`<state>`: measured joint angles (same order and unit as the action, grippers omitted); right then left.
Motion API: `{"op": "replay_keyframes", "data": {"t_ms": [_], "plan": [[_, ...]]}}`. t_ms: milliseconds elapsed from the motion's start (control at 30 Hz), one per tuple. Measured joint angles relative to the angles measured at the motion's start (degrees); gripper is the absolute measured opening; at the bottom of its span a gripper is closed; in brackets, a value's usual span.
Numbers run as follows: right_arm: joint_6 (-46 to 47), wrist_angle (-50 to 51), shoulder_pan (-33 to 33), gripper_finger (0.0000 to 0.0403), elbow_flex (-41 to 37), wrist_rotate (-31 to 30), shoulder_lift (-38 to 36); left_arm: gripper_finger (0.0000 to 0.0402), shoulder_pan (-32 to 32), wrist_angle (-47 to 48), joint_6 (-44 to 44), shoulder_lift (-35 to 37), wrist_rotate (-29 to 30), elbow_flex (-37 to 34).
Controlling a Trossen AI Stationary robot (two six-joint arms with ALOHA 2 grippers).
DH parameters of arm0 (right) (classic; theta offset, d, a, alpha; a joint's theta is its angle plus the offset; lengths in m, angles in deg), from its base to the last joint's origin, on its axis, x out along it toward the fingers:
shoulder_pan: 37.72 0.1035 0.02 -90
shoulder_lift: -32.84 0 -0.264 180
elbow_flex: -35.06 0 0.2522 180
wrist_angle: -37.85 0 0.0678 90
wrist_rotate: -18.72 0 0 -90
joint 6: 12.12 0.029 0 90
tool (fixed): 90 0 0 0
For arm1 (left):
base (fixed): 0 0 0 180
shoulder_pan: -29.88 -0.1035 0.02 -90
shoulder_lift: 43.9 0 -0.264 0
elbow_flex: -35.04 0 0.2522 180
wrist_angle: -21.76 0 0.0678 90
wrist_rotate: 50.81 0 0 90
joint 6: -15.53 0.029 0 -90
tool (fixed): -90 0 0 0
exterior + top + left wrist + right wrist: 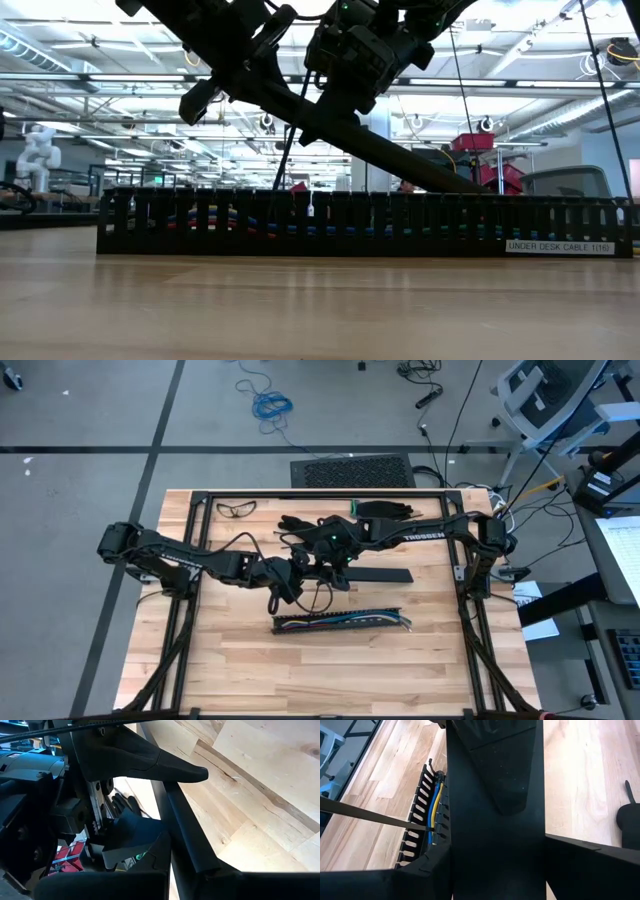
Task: Ziptie cables
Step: Insert the black cover of the black cable duct
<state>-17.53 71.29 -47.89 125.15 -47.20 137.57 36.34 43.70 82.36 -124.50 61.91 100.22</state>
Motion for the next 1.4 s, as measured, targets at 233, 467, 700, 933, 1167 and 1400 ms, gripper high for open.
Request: {"op": "replay_keyframes", "data": {"t_ms": [233,467,700,933,1167,1400], "plan": [[0.0,-0.2,0.0,0.023,0.0,-0.1,0.0,0.0023,0.0,0.3,2.7,0.1,-0.1,0.0],[0.3,-0.9,0.0,0.023,0.0,-0.2,0.1,0.0085,0.0,10.0,0.0,0.0,0.5,4.0],[0.3,-1.6,-0.2,0.0228,0.0,-0.3,0.3,0.0193,-0.1,11.6,6.8,-0.5,1.4,5.0],[0.3,-1.4,-1.1,0.0229,0.0,-0.1,0.2,0.0212,-0.1,13.5,12.0,-0.5,1.5,4.9],[0.2,1.0,-1.9,0.0229,0.0,0.1,0.2,0.0212,0.1,17.2,11.7,-0.5,1.6,4.9],[-2.0,6.1,-2.3,0.0228,0.0,0.3,0.2,0.0213,0.3,17.5,10.1,-0.5,1.4,4.8]]}}
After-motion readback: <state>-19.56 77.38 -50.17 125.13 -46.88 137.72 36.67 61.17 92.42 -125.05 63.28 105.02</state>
